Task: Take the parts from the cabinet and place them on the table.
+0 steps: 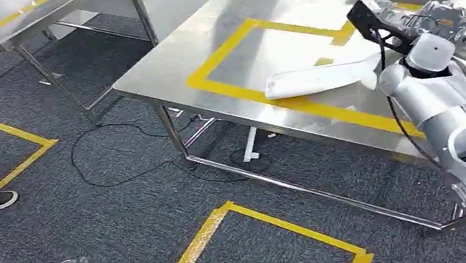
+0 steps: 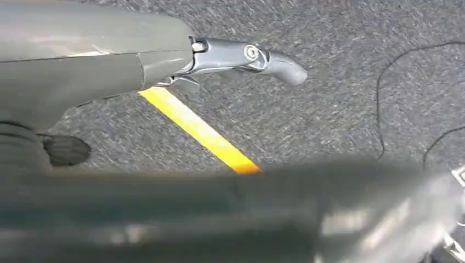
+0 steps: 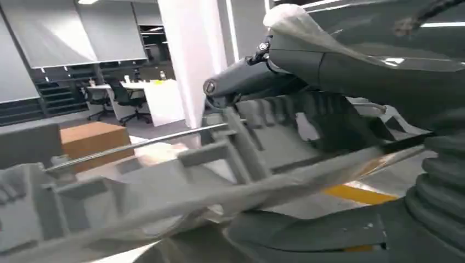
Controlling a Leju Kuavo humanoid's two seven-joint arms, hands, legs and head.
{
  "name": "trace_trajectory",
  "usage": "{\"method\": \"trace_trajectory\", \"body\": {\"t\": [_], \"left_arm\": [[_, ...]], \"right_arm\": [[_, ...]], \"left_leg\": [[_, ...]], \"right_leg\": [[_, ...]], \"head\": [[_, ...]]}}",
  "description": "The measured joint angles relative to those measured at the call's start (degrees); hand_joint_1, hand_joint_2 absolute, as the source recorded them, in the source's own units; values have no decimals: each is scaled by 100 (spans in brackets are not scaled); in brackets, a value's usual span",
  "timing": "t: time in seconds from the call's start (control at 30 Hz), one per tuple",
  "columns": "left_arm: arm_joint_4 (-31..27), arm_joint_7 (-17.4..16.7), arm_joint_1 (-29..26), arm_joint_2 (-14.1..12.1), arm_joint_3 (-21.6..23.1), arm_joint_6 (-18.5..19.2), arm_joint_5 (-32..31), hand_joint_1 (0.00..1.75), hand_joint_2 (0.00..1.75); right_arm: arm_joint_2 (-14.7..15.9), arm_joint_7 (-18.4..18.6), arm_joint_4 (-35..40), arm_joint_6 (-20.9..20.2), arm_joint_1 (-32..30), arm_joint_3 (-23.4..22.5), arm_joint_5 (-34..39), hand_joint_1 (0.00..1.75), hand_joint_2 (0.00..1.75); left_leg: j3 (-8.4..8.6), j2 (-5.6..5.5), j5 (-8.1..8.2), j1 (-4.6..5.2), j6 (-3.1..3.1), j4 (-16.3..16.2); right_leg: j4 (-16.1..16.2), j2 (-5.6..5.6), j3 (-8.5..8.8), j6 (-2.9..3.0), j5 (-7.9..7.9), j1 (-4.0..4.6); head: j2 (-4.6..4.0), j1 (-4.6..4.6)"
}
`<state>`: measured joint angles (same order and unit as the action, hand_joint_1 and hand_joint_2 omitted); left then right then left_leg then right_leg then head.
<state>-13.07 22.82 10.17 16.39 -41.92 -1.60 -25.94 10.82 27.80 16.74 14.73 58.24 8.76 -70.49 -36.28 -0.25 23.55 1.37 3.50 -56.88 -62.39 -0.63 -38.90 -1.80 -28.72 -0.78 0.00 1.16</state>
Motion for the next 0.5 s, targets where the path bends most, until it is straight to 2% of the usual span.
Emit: {"method": "trace_trajectory", "body": {"t": [0.07,0.1,0.13,0.17,0.23,0.27,0.3,0.33,0.37,0.4,0.43,0.47,0.5], "left_arm": [[0,-2,-14,4,35,0,-44,0,175],[0,-11,-17,7,46,-2,-44,0,175],[0,-59,-19,7,59,-15,-42,0,0],[0,-125,-20,7,77,-24,-26,0,0],[0,-168,-20,9,85,-37,9,0,0],[0,-177,-19,9,90,-37,15,0,0],[0,-205,-13,-7,94,-39,24,0,0],[0,-216,-21,-7,98,-28,39,0,0],[0,-214,-21,-9,103,5,72,0,0],[0,-214,-26,-13,105,37,85,0,0],[0,-212,-21,-24,107,46,98,0,0],[0,-212,-18,-31,112,48,118,0,0],[0,-210,-11,-31,123,50,129,0,0]], "right_arm": [[2,-11,0,4,-17,-15,-22,0,0],[2,-22,0,4,-45,-15,-61,0,0],[2,-28,0,0,-70,-15,-118,0,0],[0,-53,0,-15,-77,-13,-197,0,0],[0,-96,0,-50,-54,-13,-322,0,0],[-4,-153,0,-94,-37,-13,-372,0,0],[-39,-210,0,-193,-10,-2,-429,0,0],[-107,-417,2,-331,4,9,-400,0,0],[-199,-718,2,-504,-1,11,-347,0,0],[-254,-1072,4,-658,2,11,-288,0,0],[-348,-1244,7,-765,16,13,-271,0,0],[-449,-1290,31,-831,37,13,-245,0,0],[-549,-1348,72,-902,82,15,-197,0,0]], "left_leg": [[0,-2,3,-5,-1,-1],[-2,-3,3,-7,-1,-5],[0,-4,5,-14,-3,-8],[1,-6,12,-26,-13,-18],[1,-9,49,-63,-68,-73],[-8,-15,92,-72,-117,-138],[-54,-22,118,-44,-157,-188],[-64,-22,115,-48,-166,-215],[-50,-18,110,-57,-175,-217],[-51,-18,105,-62,-185,-213],[-56,-11,132,-64,-209,-237],[-78,-17,192,-75,-248,-290],[-174,-10,381,-81,-298,-546]], "right_leg": [[-832,-3,-384,-4,-329,8],[-1213,0,-591,-23,-442,6],[-1312,4,-662,-51,-414,3],[-1129,11,-587,-85,-241,-6],[-264,36,-152,-161,223,-47],[258,57,108,-212,360,-82],[331,24,256,-199,255,-21],[325,6,254,-84,272,-27],[322,-3,244,-64,268,-13],[308,-11,243,-19,268,1],[321,-15,249,28,284,-19],[327,-12,254,57,292,-31],[326,-13,261,110,285,-31]], "head": [[0,6],[0,4],[0,11],[0,4],[0,4],[0,11],[0,33],[0,20],[0,20],[0,26],[0,26],[0,28],[0,-2]]}}
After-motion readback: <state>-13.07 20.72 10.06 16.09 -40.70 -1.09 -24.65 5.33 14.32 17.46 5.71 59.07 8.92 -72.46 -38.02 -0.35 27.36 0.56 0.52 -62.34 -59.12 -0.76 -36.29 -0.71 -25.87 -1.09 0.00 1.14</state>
